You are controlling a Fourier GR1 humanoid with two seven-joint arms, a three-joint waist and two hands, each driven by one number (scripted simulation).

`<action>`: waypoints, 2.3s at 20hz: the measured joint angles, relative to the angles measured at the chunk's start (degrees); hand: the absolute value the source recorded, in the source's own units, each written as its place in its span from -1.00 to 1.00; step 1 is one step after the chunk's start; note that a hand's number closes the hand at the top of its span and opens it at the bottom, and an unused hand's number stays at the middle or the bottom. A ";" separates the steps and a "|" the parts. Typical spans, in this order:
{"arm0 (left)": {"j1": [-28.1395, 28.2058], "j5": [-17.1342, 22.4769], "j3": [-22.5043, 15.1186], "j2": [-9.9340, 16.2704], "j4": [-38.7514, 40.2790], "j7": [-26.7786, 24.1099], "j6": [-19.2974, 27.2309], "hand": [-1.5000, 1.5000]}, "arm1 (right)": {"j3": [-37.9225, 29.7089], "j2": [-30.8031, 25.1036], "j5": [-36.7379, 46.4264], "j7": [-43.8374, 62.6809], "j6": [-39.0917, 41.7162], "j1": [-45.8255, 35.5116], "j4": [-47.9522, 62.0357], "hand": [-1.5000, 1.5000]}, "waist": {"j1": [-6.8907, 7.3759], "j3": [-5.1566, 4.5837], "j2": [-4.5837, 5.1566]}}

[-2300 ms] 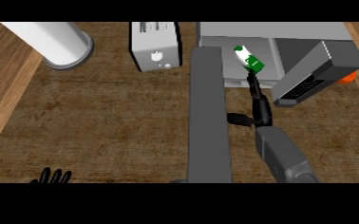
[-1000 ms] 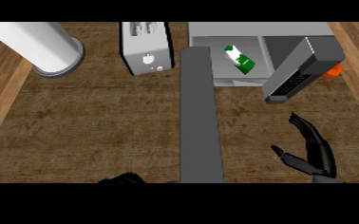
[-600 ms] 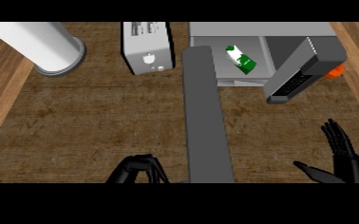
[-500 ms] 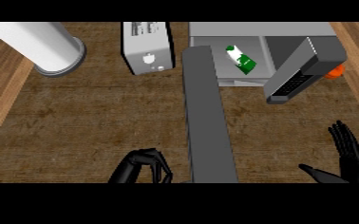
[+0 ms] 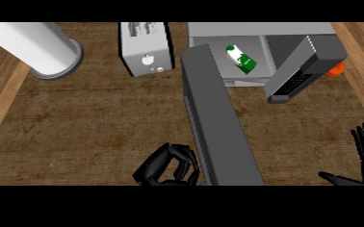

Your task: Pick up the milk, place it into the microwave and close the microwave

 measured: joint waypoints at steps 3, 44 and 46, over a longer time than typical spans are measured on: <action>-4.29 0.94 -3.18 -0.33 4.68 2.78 -1.34 1.00 | 0.12 -0.80 -0.43 -0.04 0.59 0.02 -0.23 -1.00 | -0.30 0.02 0.12; -45.55 37.37 -23.20 0.16 21.32 -2.00 34.99 1.00 | 10.94 -4.49 -8.75 12.45 8.33 -6.76 -24.63 -1.00 | -15.82 -0.15 3.16; -47.46 38.24 -22.70 0.21 22.46 -1.88 35.59 1.00 | 11.14 -4.80 -9.40 13.08 8.87 -7.44 -25.35 -1.00 | -16.64 -0.08 3.44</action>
